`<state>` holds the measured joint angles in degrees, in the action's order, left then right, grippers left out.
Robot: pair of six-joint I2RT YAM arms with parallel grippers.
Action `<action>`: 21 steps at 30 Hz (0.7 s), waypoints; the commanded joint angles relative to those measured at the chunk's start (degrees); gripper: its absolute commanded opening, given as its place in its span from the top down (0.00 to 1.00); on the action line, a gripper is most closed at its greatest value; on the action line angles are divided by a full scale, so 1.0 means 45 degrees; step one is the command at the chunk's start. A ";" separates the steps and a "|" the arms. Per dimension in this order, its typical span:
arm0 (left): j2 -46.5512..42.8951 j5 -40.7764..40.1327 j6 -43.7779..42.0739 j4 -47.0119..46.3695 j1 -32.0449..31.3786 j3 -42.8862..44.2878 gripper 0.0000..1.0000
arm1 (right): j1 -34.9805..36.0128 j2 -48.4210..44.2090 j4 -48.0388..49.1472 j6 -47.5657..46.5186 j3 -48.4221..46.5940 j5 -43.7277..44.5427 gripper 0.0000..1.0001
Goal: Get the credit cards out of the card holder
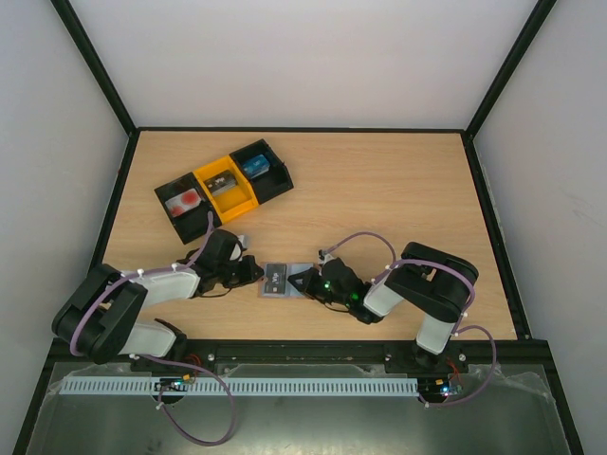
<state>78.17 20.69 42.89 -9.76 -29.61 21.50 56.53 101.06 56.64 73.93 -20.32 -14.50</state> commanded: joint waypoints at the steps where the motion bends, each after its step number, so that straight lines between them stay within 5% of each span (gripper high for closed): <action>1: 0.0049 -0.0664 -0.0001 0.1415 -0.0062 -0.0071 0.92 | -0.0076 -0.0023 0.0386 -0.0167 -0.0237 -0.0155 0.97; 9: -0.1325 -0.0180 0.0483 0.1775 -0.0062 0.0379 0.74 | -0.0068 0.0329 0.0383 -0.0217 -0.0466 -0.0457 0.90; 21: -0.2150 0.0343 0.0761 0.1288 -0.0064 0.0390 0.69 | -0.0070 0.0424 0.0240 -0.0213 -0.0564 -0.0469 0.89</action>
<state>68.77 20.93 45.71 -3.18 -29.71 22.63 56.47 102.35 57.12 73.56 -22.02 -16.78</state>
